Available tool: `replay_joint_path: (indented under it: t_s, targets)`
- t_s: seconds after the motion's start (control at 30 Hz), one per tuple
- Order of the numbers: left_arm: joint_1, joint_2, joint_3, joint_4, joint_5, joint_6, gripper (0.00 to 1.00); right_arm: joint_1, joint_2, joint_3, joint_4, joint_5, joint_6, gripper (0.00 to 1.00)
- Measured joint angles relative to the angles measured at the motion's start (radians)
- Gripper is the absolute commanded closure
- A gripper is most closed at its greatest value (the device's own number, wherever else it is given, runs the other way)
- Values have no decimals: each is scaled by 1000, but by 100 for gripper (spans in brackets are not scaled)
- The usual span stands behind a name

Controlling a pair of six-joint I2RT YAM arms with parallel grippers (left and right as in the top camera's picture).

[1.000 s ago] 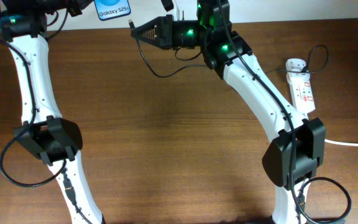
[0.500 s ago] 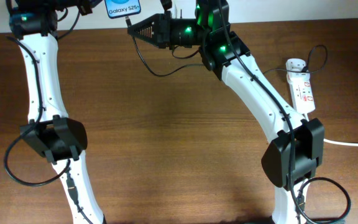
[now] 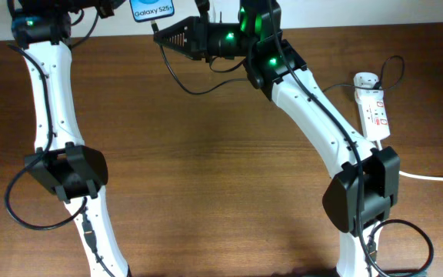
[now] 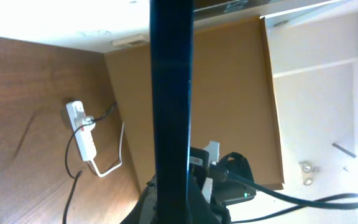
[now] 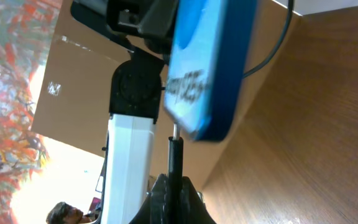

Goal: Plug charger to phone and switch on socket
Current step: 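Align the plug tip below the phone's charging port with the right gripper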

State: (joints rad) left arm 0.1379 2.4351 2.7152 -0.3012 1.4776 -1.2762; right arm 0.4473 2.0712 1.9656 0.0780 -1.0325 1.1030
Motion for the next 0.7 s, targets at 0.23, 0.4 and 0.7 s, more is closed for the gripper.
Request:
replay_joint_path:
  t_s: [0.23,0.4,0.7]
  targets:
    - [19,0,0,29,-16,-2,100,0,0,0,3,-34,0,96]
    - [25,0,0,29,-11,-9,100,0,0,0,3,-25,0,96]
    - [23,0,0,29,14,-27,100,0,0,0,3,33,0,96]
